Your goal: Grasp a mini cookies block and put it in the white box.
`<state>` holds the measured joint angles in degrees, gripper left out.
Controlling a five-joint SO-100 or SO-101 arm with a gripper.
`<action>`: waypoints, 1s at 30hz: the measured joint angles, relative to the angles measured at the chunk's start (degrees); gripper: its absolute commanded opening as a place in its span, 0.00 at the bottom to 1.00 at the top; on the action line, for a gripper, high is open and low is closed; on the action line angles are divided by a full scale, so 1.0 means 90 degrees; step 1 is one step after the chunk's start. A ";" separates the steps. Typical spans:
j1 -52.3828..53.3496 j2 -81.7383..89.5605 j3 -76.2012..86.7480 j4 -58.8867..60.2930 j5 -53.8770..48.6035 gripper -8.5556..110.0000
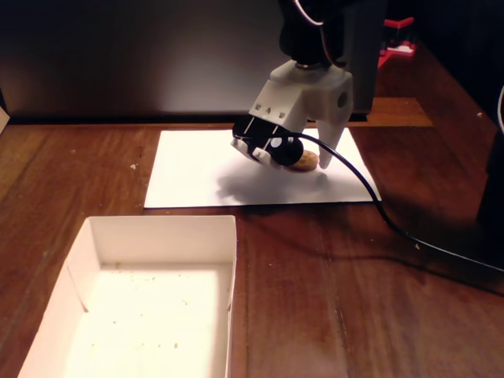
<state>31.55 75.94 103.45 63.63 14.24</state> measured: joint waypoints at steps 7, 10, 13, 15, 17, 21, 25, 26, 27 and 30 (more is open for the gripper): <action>0.0020 -0.0215 -0.0146 0.0117 0.0000 0.41; 0.0020 -0.0225 -0.0234 0.0156 0.0000 0.40; 0.0020 -0.0225 -0.0244 0.0195 0.0000 0.40; 0.0020 -0.0225 -0.0244 0.0195 0.0000 0.40; 0.0020 -0.0225 -0.0244 0.0195 0.0000 0.40; 0.0020 -0.0381 -0.0264 0.0195 0.0000 0.40; 0.0020 -0.0547 -0.0303 0.0205 0.0000 0.40; 0.0020 -0.0557 -0.0332 0.0205 0.0000 0.40; 0.0020 -0.0557 -0.0342 0.0205 0.0000 0.40; 0.0020 -0.0557 -0.0342 0.0205 0.0000 0.40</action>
<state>31.73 70.93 100.37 65.48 14.24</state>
